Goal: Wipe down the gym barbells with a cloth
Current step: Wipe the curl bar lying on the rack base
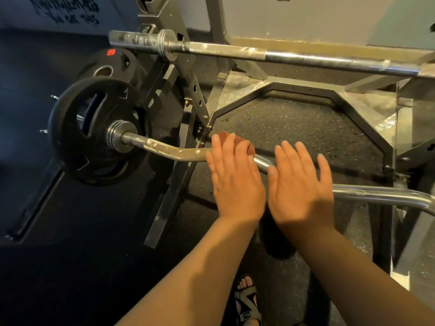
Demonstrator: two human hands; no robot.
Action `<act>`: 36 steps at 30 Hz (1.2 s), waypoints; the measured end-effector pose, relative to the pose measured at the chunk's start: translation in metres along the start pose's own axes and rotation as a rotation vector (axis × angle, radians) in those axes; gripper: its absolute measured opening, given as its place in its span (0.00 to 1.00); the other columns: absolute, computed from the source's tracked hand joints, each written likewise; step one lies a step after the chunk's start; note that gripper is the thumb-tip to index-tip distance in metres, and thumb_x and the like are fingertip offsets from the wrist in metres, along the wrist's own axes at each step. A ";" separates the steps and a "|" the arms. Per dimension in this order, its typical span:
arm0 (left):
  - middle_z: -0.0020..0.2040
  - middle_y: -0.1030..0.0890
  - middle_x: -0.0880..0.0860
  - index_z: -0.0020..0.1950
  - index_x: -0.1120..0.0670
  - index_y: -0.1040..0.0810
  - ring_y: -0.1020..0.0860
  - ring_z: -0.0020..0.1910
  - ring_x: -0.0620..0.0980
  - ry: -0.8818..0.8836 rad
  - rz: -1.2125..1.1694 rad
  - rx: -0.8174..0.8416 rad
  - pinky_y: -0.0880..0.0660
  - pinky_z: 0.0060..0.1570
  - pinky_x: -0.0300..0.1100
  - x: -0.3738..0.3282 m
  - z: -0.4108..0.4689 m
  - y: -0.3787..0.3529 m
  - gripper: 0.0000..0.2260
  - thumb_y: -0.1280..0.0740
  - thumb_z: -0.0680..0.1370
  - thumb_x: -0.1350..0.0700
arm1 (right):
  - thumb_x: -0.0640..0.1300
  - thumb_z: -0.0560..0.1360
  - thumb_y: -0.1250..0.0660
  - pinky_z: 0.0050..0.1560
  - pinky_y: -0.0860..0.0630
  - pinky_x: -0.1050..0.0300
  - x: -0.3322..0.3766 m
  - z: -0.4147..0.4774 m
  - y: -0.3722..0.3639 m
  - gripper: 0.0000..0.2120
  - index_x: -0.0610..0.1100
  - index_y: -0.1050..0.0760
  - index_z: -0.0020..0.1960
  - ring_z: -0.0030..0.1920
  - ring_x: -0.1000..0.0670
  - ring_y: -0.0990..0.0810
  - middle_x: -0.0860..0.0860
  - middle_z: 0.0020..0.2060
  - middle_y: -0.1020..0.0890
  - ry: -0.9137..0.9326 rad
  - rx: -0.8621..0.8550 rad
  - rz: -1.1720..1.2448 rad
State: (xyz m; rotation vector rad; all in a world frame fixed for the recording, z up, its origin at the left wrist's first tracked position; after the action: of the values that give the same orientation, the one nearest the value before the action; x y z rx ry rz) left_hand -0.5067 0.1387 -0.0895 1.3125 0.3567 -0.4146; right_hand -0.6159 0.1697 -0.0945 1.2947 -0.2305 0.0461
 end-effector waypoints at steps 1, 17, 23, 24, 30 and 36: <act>0.78 0.34 0.52 0.72 0.52 0.30 0.51 0.83 0.54 -0.068 0.054 0.022 0.58 0.81 0.55 0.007 0.003 0.005 0.16 0.47 0.86 0.53 | 0.51 0.85 0.52 0.76 0.41 0.35 0.004 0.006 -0.002 0.26 0.41 0.31 0.76 0.79 0.44 0.36 0.45 0.76 0.30 0.010 0.022 -0.005; 0.74 0.33 0.51 0.70 0.52 0.29 0.48 0.82 0.53 0.002 -0.041 -0.002 0.60 0.81 0.56 0.051 0.016 0.029 0.15 0.47 0.86 0.53 | 0.52 0.84 0.48 0.75 0.37 0.36 0.009 0.013 0.004 0.23 0.44 0.29 0.74 0.78 0.46 0.34 0.47 0.74 0.27 -0.013 0.159 0.140; 0.73 0.32 0.50 0.67 0.51 0.29 0.51 0.82 0.50 0.285 -0.135 -0.138 0.61 0.80 0.53 0.047 0.019 0.029 0.18 0.53 0.85 0.49 | 0.51 0.84 0.48 0.73 0.34 0.36 0.014 0.012 0.003 0.24 0.42 0.27 0.74 0.76 0.45 0.31 0.46 0.72 0.25 0.030 0.118 0.177; 0.73 0.33 0.50 0.66 0.51 0.29 0.52 0.82 0.50 0.313 -0.142 -0.137 0.61 0.80 0.54 0.035 0.019 0.021 0.18 0.53 0.84 0.50 | 0.50 0.84 0.48 0.72 0.32 0.36 0.018 0.015 0.000 0.24 0.40 0.26 0.73 0.75 0.44 0.29 0.44 0.71 0.24 0.057 0.083 0.168; 0.74 0.31 0.53 0.72 0.55 0.30 0.46 0.82 0.54 -0.035 -0.076 -0.041 0.54 0.80 0.60 0.042 0.003 0.019 0.17 0.46 0.84 0.53 | 0.52 0.85 0.49 0.68 0.27 0.35 0.029 0.029 -0.015 0.24 0.42 0.26 0.72 0.73 0.42 0.26 0.44 0.70 0.23 0.135 0.031 0.140; 0.72 0.30 0.49 0.67 0.50 0.28 0.49 0.82 0.49 0.255 -0.165 -0.208 0.66 0.78 0.42 0.059 0.015 0.030 0.15 0.50 0.86 0.54 | 0.53 0.85 0.50 0.73 0.33 0.36 0.027 0.027 -0.008 0.24 0.44 0.26 0.73 0.76 0.45 0.31 0.47 0.72 0.25 0.111 0.109 0.137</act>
State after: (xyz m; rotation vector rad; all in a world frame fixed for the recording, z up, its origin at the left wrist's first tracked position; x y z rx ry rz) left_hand -0.4405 0.1249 -0.0886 1.1373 0.7066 -0.3382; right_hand -0.5920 0.1392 -0.0896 1.3791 -0.2239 0.2497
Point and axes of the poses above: each hand's wrist, its own z-axis towards the middle knuckle, its own y-axis out of the back of the hand, x = y × z, the point moved 2 cm from there along z, towards the middle knuckle
